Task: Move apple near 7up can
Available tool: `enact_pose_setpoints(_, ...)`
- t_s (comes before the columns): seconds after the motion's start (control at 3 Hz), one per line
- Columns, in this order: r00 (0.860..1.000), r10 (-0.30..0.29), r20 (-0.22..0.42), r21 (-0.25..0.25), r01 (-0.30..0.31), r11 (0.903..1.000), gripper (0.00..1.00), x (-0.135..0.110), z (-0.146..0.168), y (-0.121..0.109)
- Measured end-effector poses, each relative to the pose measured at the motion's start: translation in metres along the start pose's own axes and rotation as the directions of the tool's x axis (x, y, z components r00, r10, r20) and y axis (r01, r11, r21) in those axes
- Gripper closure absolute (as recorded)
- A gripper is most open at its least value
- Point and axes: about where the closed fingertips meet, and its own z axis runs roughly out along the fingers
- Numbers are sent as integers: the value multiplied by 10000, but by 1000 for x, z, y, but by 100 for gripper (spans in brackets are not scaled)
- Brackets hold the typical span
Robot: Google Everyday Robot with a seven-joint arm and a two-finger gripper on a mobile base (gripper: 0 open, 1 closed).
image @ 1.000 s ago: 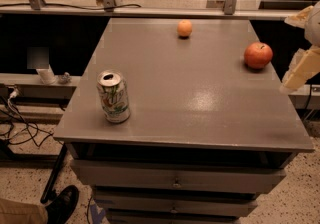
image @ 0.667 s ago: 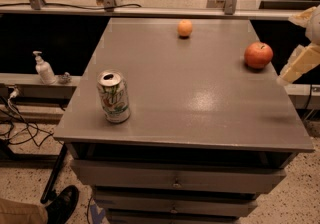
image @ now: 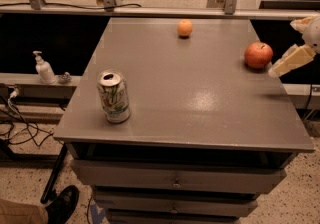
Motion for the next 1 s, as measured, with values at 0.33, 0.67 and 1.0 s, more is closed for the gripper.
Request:
enact_pose_setpoints(0.33, 9932, 928, 702, -39, -927, 9957, 0, 4, 29, -11)
enact_pose_setpoints(0.67, 9762, 1810, 1193, -153, -1805, 9835, 0, 7, 53, -18)
enact_pose_setpoints(1.0, 9518, 2651, 1540, -367, -2626, 9642, 17, 10, 72, -19)
